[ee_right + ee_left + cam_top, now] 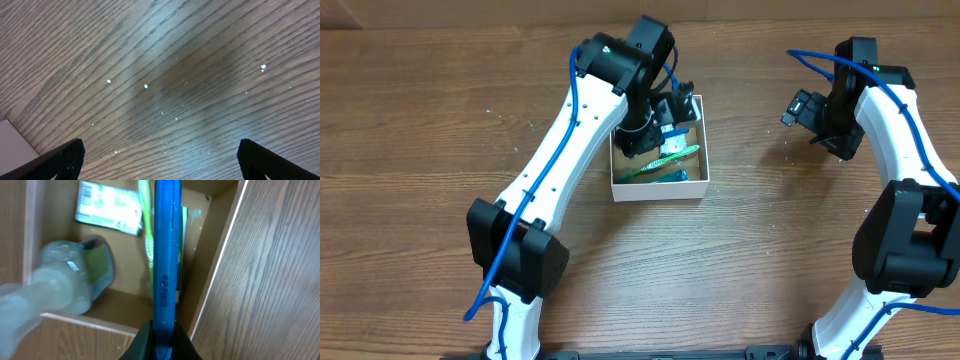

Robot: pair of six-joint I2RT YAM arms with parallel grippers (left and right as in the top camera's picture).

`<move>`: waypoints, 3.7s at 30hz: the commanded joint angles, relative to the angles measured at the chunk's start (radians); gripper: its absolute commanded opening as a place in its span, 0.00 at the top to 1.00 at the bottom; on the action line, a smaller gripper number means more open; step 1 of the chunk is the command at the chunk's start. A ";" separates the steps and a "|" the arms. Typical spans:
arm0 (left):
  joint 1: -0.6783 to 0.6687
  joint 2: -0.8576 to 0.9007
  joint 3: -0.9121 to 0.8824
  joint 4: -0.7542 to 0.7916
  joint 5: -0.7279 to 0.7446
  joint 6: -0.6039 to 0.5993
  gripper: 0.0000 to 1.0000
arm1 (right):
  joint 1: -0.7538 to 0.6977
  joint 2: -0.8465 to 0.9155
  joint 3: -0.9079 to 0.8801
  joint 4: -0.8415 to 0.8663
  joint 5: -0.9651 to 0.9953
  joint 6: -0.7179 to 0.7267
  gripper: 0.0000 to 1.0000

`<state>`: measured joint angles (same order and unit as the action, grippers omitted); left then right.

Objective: Pack container

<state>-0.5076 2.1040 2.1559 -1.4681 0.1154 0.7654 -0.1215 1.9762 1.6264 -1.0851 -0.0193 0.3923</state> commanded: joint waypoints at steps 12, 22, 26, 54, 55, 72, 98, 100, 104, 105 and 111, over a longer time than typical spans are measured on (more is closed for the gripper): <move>0.003 0.012 -0.326 0.287 0.065 0.065 0.95 | 0.003 -0.005 0.002 0.004 0.006 0.005 0.00; 0.001 0.011 -0.337 0.353 0.061 0.026 0.57 | 0.003 -0.005 0.002 0.004 0.006 0.005 0.00; -0.008 0.010 -0.257 0.286 0.061 0.016 0.56 | 0.003 -0.005 0.002 0.004 0.006 0.005 0.00; -0.010 -0.011 0.583 -0.220 -0.226 -0.735 0.00 | 0.003 -0.005 0.002 0.004 0.006 0.005 0.00; -0.011 -0.011 0.579 -0.221 -0.216 -0.744 0.00 | 0.003 -0.005 0.002 0.004 0.006 0.005 0.00; 0.088 -0.192 0.577 -0.221 -0.279 -0.744 0.00 | 0.003 -0.005 0.002 0.004 0.006 0.005 0.00; 0.343 -1.042 -0.690 0.760 -0.095 -0.748 0.00 | 0.003 -0.005 0.002 0.004 0.006 0.005 0.00; 0.353 -1.122 -0.850 0.877 -0.093 -0.760 0.00 | 0.003 -0.005 0.002 0.004 0.006 0.005 0.00; 0.369 -1.257 -1.094 1.055 -0.092 -0.770 0.00 | 0.003 -0.005 0.002 0.004 0.006 0.005 0.00; 0.373 -1.280 -1.133 1.081 -0.092 -0.771 0.00 | 0.003 -0.005 0.002 0.004 0.006 0.005 0.00; 0.407 -1.503 -1.460 1.316 -0.080 -0.823 0.00 | 0.003 -0.005 0.002 0.004 0.006 0.005 0.00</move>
<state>-0.1219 0.7136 0.8429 -0.2432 0.0151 -0.0078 -0.1219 1.9762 1.6260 -1.0851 -0.0189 0.3923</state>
